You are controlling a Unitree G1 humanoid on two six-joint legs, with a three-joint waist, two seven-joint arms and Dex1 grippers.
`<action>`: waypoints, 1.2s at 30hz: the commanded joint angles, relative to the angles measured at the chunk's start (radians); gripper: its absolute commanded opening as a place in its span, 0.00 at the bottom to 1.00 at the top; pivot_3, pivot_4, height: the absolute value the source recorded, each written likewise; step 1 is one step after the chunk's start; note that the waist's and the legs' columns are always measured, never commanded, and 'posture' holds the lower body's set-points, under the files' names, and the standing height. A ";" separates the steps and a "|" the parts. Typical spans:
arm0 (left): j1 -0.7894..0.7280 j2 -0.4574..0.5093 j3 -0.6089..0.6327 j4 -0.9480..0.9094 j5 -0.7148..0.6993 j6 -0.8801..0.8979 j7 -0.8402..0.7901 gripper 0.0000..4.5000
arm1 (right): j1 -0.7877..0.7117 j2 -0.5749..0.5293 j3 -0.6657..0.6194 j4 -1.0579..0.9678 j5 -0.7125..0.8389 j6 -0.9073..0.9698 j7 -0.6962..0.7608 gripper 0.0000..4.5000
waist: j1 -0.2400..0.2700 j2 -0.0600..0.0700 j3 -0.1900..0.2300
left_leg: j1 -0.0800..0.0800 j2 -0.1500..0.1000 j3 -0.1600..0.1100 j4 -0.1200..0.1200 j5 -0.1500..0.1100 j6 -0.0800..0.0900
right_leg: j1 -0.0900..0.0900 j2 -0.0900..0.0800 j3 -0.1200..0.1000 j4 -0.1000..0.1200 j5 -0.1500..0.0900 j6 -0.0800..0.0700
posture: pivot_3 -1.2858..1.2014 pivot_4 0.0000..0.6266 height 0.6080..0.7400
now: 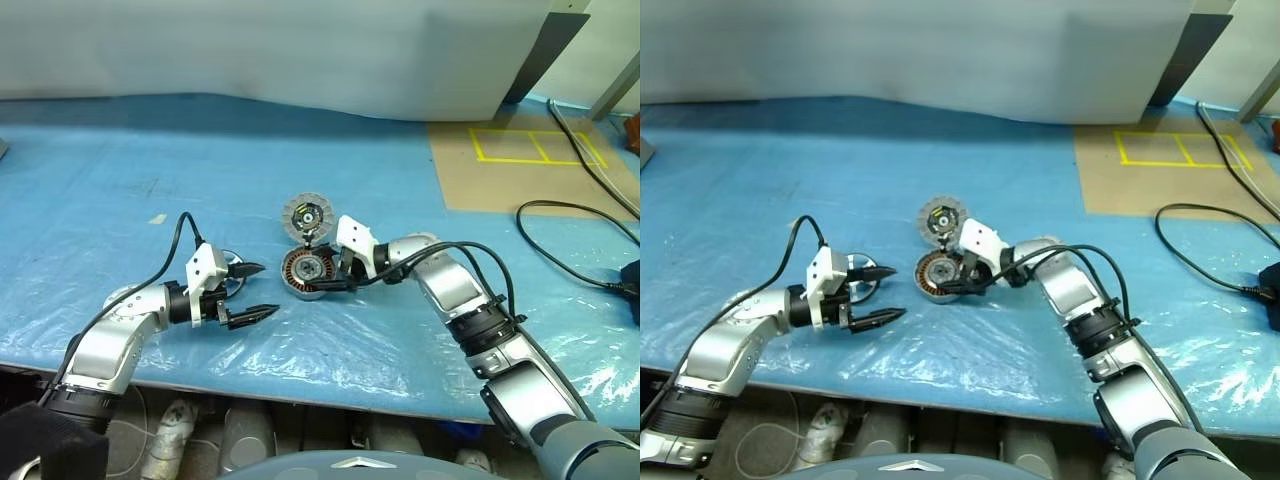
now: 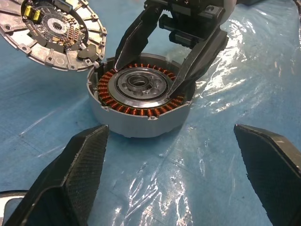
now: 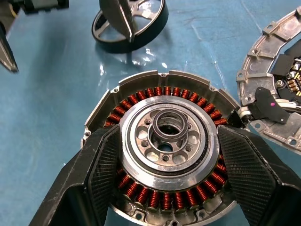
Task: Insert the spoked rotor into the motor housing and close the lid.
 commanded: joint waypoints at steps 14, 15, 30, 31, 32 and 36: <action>0.004 0.017 0.027 -0.082 -0.038 0.033 0.020 1.00 | -0.052 0.005 -0.011 -0.059 0.064 0.010 0.029 0.18 | 0.000 0.000 0.000 | -0.001 0.000 0.000 0.000 0.000 0.000 | -0.001 0.000 0.000 0.000 0.000 0.000 | 0.52 0.24 1.00; 0.006 0.016 0.027 -0.084 -0.037 0.033 0.022 1.00 | -0.051 0.004 -0.010 -0.066 0.067 0.012 0.031 0.18 | 0.000 0.000 0.000 | -0.001 0.000 0.000 0.000 0.000 0.000 | -0.001 0.000 0.000 0.000 0.000 0.000 | 0.52 0.24 1.00; 0.001 0.003 0.012 -0.101 -0.037 0.047 0.044 1.00 | -0.203 -0.002 0.131 0.137 -0.119 -0.234 0.106 0.00 | -0.003 0.000 0.000 | -0.001 0.000 0.000 0.000 0.000 0.000 | -0.001 0.000 0.000 0.000 0.000 0.000 | 0.52 0.24 1.00; 0.004 0.001 0.010 -0.103 -0.036 0.046 0.046 1.00 | -0.215 0.000 0.137 0.155 -0.131 -0.250 0.114 0.00 | -0.003 0.000 0.000 | -0.001 0.000 0.000 0.000 0.000 0.000 | -0.001 0.000 0.000 0.000 0.000 0.000 | 0.52 0.24 1.00; 0.004 0.000 0.009 -0.104 -0.036 0.047 0.048 1.00 | -0.226 0.000 0.143 0.171 -0.141 -0.266 0.123 0.00 | -0.003 0.000 0.000 | -0.001 0.000 0.000 0.000 0.000 0.000 | -0.001 0.000 0.000 0.000 0.000 0.000 | 0.52 0.24 1.00; 0.004 -0.008 0.007 -0.107 -0.036 0.050 0.057 1.00 | -0.266 0.006 0.151 0.232 -0.173 -0.322 0.140 0.00 | -0.003 0.000 0.000 | -0.001 0.000 0.000 0.000 0.000 0.000 | -0.001 0.000 0.000 0.000 0.000 0.000 | 0.52 0.24 1.00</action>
